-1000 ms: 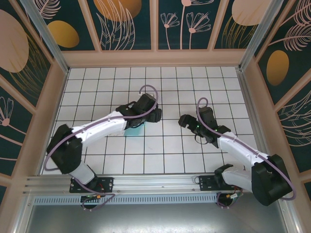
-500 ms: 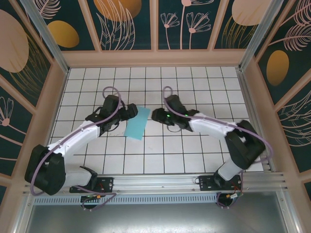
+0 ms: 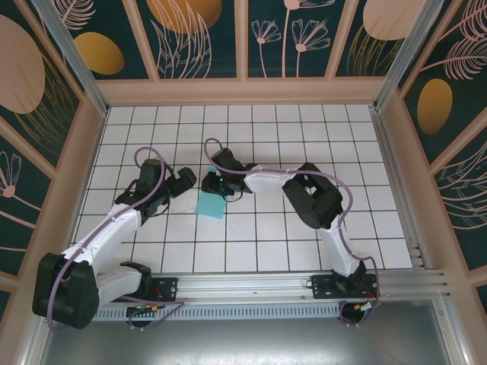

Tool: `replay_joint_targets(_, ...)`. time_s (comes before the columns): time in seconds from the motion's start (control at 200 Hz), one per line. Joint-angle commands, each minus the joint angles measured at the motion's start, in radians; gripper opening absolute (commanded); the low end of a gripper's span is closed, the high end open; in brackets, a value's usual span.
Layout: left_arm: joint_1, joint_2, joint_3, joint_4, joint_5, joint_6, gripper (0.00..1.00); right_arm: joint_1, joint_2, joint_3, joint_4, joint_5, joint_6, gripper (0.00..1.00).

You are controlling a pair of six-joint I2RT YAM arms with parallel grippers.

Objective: Fold a paper plane with a square sheet of paper (pick it up from the middle)
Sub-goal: Move the paper to the center of the table.

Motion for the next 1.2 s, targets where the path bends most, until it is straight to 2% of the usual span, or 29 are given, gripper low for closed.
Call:
replay_joint_targets(0.0, 0.006, -0.012, -0.006, 0.020, 0.081, 0.016, 0.98, 0.002, -0.001, 0.006, -0.106, -0.005, -0.070, 0.32)
replay_joint_targets(0.215, 0.005, -0.017, -0.023, 0.074, 0.176, 0.076, 0.99, -0.021, -0.137, -0.210, -0.160, 0.028, -0.245, 0.36)
replay_joint_targets(0.405, 0.005, -0.008, -0.054, 0.159, 0.295, 0.092, 0.98, -0.040, -0.322, -0.421, -0.139, -0.018, -0.406, 0.38)
replay_joint_targets(0.495, 0.001, 0.010, -0.071, 0.214, 0.341, 0.070, 0.98, -0.052, -0.397, -0.443, -0.128, -0.023, -0.387, 0.41)
replay_joint_targets(0.59, -0.021, 0.041, -0.071, 0.251, 0.365, 0.050, 0.94, -0.068, -0.498, -0.484, -0.072, -0.035, -0.297, 0.54)
replay_joint_targets(0.721, -0.095, 0.107, -0.059, 0.294, 0.363, 0.025, 0.81, -0.093, -0.646, -0.598, -0.002, 0.013, -0.127, 0.65)
replay_joint_targets(0.906, -0.199, 0.233, -0.011, 0.374, 0.370, -0.006, 0.55, -0.148, -0.824, -0.795, 0.054, 0.053, 0.056, 0.70)
replay_joint_targets(1.051, -0.248, 0.333, 0.037, 0.405, 0.371, -0.025, 0.39, -0.185, -0.917, -0.908, 0.092, 0.038, 0.127, 0.73)
replay_joint_targets(1.196, -0.287, 0.444, 0.099, 0.423, 0.395, -0.029, 0.25, -0.193, -0.930, -0.937, 0.093, 0.031, 0.158, 0.74)
